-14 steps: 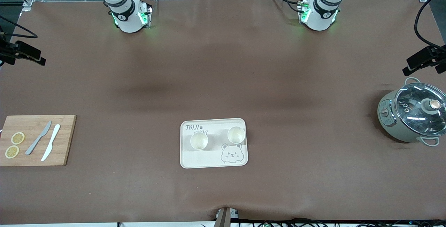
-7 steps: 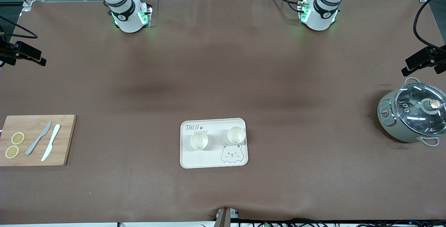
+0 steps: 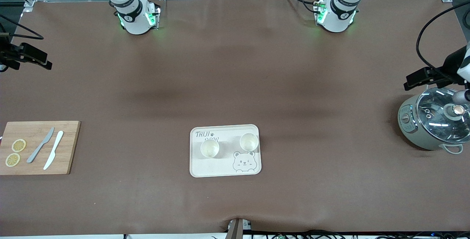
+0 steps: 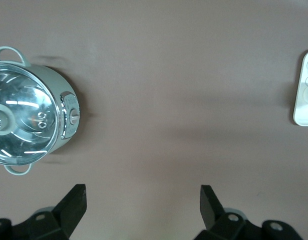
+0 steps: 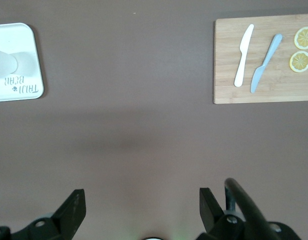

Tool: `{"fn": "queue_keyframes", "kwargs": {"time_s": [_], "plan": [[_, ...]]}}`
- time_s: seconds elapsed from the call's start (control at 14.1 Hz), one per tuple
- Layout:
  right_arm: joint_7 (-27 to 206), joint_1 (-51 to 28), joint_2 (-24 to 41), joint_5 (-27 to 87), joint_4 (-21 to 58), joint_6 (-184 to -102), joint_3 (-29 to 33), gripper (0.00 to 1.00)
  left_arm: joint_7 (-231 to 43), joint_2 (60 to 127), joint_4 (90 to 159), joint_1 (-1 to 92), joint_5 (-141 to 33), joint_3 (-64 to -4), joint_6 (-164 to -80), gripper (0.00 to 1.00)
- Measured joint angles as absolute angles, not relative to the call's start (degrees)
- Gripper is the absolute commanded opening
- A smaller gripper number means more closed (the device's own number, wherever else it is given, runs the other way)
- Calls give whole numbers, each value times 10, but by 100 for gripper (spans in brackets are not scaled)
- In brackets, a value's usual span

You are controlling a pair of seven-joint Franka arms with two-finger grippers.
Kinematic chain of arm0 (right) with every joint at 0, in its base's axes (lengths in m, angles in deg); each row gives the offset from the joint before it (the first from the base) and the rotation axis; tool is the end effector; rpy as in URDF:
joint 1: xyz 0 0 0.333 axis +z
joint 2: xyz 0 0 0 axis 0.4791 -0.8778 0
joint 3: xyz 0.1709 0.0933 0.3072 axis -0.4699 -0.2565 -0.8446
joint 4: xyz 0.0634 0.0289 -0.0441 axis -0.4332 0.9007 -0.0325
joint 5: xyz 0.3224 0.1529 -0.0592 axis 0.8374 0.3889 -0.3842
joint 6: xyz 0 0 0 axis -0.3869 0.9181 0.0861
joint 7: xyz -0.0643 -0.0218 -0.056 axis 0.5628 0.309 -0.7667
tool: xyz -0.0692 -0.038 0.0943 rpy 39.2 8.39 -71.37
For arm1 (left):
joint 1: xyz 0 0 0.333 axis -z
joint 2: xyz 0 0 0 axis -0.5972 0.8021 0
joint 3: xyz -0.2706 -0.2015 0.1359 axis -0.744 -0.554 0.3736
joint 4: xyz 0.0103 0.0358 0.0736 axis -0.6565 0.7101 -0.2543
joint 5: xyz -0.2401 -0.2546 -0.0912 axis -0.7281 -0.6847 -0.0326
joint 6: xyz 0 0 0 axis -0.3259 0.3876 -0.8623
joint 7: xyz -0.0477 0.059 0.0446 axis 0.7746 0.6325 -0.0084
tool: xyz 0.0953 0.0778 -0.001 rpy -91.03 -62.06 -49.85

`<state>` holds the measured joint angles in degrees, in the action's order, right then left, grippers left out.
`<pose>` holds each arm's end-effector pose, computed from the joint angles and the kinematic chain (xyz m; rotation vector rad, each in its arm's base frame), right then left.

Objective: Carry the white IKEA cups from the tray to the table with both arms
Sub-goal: 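Reach both grippers down to the two white cups on the tray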

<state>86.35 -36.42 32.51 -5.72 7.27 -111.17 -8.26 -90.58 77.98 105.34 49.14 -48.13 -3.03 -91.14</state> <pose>0.5086 -0.0229 0.6666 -3.1084 0.0299 0.1031 0.5747 -0.0164 0.6290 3.1221 0.0894 -0.1061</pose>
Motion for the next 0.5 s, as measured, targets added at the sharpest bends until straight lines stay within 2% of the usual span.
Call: {"fn": "queue_keyframes", "kwargs": {"time_s": [0.5], "plan": [[660, -251, 288, -31, 31, -1127, -86, 100, -910, 846, 1056, 521, -481, -39, -942, 100]]}}
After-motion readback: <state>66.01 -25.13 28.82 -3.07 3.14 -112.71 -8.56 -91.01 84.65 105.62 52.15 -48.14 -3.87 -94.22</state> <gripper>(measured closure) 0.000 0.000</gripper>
